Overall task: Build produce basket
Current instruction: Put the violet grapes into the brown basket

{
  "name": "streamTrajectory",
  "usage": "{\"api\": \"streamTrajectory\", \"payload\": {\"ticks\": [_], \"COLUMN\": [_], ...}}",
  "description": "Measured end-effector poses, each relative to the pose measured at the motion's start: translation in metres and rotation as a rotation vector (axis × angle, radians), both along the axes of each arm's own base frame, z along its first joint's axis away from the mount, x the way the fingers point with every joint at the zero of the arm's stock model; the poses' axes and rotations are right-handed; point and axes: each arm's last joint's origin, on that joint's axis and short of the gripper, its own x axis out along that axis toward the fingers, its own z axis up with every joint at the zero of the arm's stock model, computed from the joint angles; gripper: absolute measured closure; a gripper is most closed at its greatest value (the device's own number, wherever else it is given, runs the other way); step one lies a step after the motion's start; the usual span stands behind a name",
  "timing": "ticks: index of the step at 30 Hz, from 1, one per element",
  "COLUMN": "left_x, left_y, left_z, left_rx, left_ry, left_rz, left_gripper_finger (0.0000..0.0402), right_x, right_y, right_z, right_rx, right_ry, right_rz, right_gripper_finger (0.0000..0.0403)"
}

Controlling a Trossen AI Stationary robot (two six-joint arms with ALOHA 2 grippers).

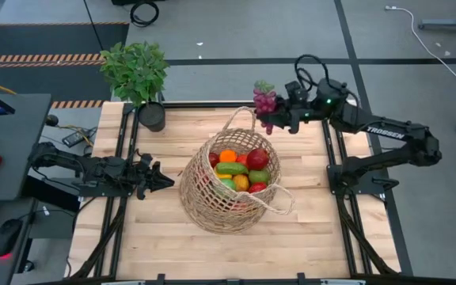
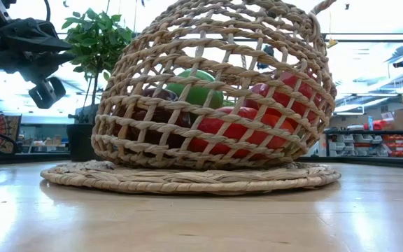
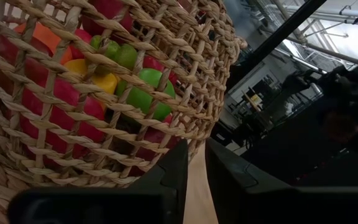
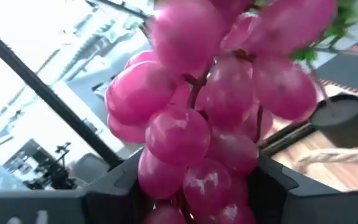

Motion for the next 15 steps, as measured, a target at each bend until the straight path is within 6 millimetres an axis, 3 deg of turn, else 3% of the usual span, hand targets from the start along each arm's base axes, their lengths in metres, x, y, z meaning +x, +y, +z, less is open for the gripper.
{"api": "streamTrajectory", "payload": {"ticks": [6, 15], "left_x": [0.0, 0.0], "left_y": [0.0, 0.0], "left_z": [0.0, 0.0], "left_rx": [0.001, 0.0], "left_ry": [0.0, 0.0], "left_rz": [0.0, 0.0], "left_gripper_finger": [0.0341, 0.0341], "right_x": [0.033, 0.088], "right_y": [0.023, 0.067], "right_z": [-0.02, -0.077], "right_rx": [0.013, 0.082], "right_ry": [0.079, 0.304], "right_rz": [0.037, 0.23], "right_gripper_finger": [0.0209, 0.0209]}}
